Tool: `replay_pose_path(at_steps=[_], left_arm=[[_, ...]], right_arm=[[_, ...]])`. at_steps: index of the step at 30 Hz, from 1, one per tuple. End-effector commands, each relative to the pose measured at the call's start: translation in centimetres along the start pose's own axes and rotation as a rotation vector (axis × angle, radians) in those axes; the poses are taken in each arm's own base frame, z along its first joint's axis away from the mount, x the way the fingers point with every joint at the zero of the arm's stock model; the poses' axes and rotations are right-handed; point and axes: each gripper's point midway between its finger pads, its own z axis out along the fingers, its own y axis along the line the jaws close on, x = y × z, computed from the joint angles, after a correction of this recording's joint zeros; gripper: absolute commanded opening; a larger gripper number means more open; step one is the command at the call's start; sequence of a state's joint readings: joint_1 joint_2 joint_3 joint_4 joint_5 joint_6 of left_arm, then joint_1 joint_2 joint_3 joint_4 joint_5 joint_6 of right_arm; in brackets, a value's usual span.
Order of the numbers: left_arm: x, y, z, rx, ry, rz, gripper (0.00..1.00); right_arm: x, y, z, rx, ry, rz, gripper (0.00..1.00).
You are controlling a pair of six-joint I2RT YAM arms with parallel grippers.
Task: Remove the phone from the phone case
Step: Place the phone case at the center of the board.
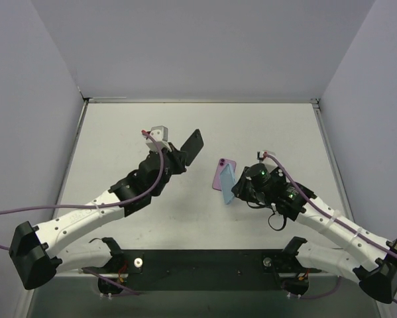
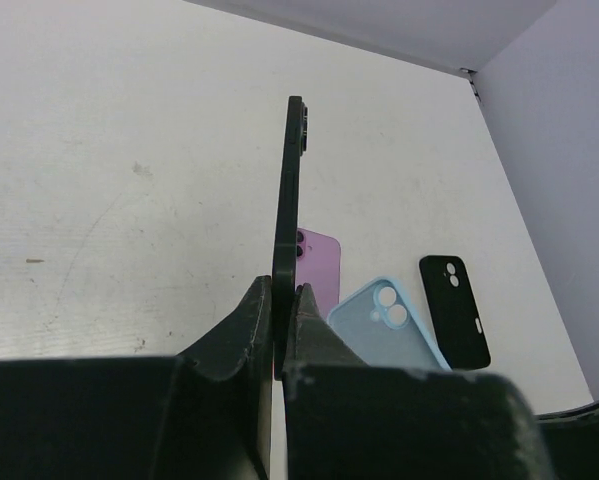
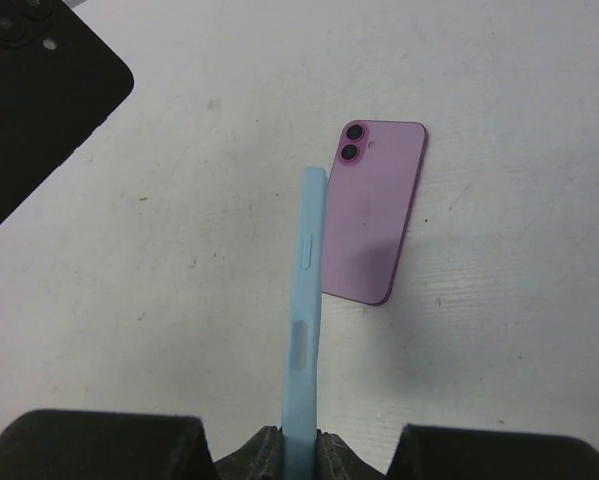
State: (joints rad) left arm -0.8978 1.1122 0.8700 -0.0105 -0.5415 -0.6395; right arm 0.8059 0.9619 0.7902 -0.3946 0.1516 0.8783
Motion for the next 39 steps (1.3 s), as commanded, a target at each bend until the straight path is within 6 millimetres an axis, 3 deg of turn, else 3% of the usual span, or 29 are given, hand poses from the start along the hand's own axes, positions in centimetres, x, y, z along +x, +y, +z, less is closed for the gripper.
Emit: replay_pose_path(at_steps=[1, 5, 6, 7, 9, 11, 12, 14, 17, 22, 24, 26, 27, 30, 34, 35, 38, 39], left_arm=[[-3.0, -0.3, -0.2, 0.019, -0.087, -0.089, 0.0], [-2.8, 1.8, 0.0, -0.014, -0.077, -0.096, 0.0], [-2.7, 2.4, 0.1, -0.024, -0.073, -0.102, 0.0], [-2.8, 3.2, 0.4, -0.03, -0.067, -0.11, 0.0], [-2.0, 4.8, 0.9, -0.047, -0.046, -0.144, 0.0], [-1.7, 6.6, 1.5, -0.034, -0.016, -0.189, 0.0], [-0.5, 6.8, 1.8, 0.004, 0.023, -0.225, 0.0], [-0.7, 9.3, 2.5, -0.018, 0.031, -0.284, 0.0], [0.4, 11.2, 3.2, 0.005, 0.086, -0.355, 0.0], [4.1, 13.4, 3.9, 0.03, 0.193, -0.485, 0.0], [4.9, 13.7, 4.1, 0.058, 0.211, -0.547, 0.0], [6.3, 14.1, 3.9, 0.063, 0.235, -0.579, 0.0], [6.5, 13.9, 4.0, 0.08, 0.239, -0.593, 0.0], [7.9, 14.4, 3.9, 0.064, 0.265, -0.614, 0.0], [8.8, 15.0, 3.7, 0.036, 0.284, -0.635, 0.0], [9.1, 15.3, 3.7, 0.011, 0.293, -0.633, 0.0], [9.8, 17.0, 3.7, -0.111, 0.327, -0.586, 0.0], [10.0, 17.5, 3.5, -0.151, 0.336, -0.57, 0.0]], right_arm=[[-1.7, -1.0, -0.2, 0.052, -0.057, -0.006, 0.0], [-3.2, -3.2, 0.5, 0.091, -0.096, 0.076, 0.0], [-3.3, -4.6, 1.0, 0.116, -0.106, 0.112, 0.0], [-4.1, -4.5, 1.0, 0.083, -0.131, 0.155, 0.0], [-3.7, -6.1, 1.8, 0.093, -0.133, 0.2, 0.0], [-4.6, -6.6, 2.4, 0.049, -0.167, 0.272, 0.0], [-4.7, -6.9, 2.8, 0.035, -0.178, 0.301, 0.0], [-5.3, -7.3, 3.9, -0.026, -0.201, 0.361, 0.0], [-6.8, -7.9, 4.6, -0.021, -0.249, 0.383, 0.0], [-8.8, -8.9, 6.1, 0.01, -0.276, 0.417, 0.0], [-10.6, -9.2, 6.4, 0.005, -0.307, 0.431, 0.0], [-11.2, -10.1, 7.8, 0.027, -0.287, 0.448, 0.0], [-12.8, -9.8, 7.9, -0.008, -0.299, 0.461, 0.0], [-13.6, -11.8, 11.5, 0.023, -0.208, 0.497, 0.0], [-14.0, -13.3, 14.8, 0.041, -0.126, 0.522, 0.0], [-13.9, -13.5, 15.3, 0.048, -0.114, 0.525, 0.02], [-13.2, -14.2, 16.4, 0.072, -0.085, 0.534, 0.21], [-13.0, -14.4, 16.3, 0.083, -0.085, 0.536, 0.36]])
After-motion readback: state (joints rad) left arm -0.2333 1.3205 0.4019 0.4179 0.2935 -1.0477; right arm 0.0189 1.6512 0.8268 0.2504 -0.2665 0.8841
